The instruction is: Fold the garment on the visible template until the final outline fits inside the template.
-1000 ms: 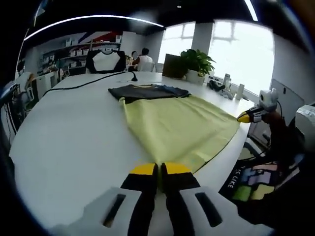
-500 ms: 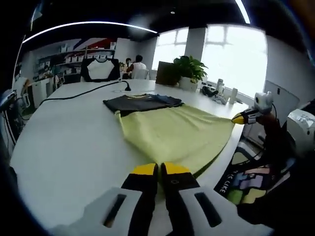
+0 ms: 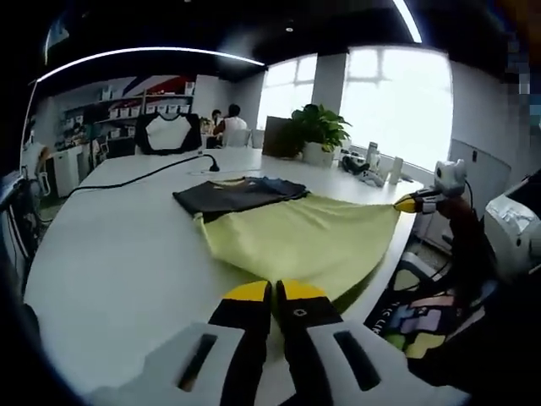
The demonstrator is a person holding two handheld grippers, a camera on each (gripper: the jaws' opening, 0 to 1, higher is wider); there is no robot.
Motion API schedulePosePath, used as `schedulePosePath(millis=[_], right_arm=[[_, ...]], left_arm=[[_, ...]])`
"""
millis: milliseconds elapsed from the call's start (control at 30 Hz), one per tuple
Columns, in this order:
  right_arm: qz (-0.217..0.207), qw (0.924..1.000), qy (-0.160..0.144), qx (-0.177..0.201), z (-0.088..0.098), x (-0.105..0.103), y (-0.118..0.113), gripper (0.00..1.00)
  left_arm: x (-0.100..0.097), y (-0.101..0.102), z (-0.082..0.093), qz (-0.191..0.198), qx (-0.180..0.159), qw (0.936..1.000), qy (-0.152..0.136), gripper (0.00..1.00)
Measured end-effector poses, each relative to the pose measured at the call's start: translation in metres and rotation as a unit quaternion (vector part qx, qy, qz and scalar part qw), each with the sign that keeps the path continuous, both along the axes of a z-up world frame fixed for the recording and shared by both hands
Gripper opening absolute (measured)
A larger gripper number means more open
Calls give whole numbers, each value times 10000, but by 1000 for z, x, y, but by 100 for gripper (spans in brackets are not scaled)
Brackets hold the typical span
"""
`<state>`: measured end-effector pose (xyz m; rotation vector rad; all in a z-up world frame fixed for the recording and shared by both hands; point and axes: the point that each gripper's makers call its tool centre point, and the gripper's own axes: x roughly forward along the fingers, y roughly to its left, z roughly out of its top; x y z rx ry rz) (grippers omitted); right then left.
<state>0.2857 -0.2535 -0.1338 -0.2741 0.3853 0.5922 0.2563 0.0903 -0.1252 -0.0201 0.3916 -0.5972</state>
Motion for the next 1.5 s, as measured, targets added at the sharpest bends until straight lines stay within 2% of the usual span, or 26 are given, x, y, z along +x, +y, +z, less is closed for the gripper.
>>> schedulePosePath(millis=[133,200,267,467,600,667,800,1000,1133,1200,1267,1300,1367,1500], right_arm=[[-17,9999,-146,20,11,-1,1,0],[47,9994,-346,-46,19,-1,1,0],[93,9986,-496,-126,24,2,-1,0],[87,9962,-852,128,49,23,1,0],[56,9940,-1083,110,68,42,3,0],[30,9913,-1303,162,82,53,2,0],[-77,9881,-1518,241,105,76,2,0],[-100,9841,-1766,132,129,122,8,0],[-143,9862,-1647,51,129,153,11,0],[-184,9851,-1710,33,131,162,13,0],[-244,9832,-1804,-133,132,175,17,0],[-237,9813,-1861,-433,129,184,18,0],[-314,9793,-1925,-540,127,196,19,0],[-371,9811,-1814,-559,119,225,22,0]], left_arm=[[-3,-5,11,-109,10,9999,-117,3],[-2,-6,18,-213,14,9995,-216,3],[3,-2,22,-119,-70,9996,-228,3],[17,0,54,-49,-152,9973,-718,3],[34,2,73,29,-73,9955,-949,3],[42,3,84,45,-7,9940,-1089,3],[57,5,98,50,2,9927,-1208,3],[98,18,116,209,75,9910,-1324,3],[123,21,122,233,34,9913,-1294,3],[136,23,125,263,76,9910,-1309,3],[148,26,124,294,197,9912,-1277,3],[152,27,124,306,221,9912,-1272,3],[164,29,122,334,261,9914,-1237,3],[185,33,116,399,353,9918,-1158,3]])
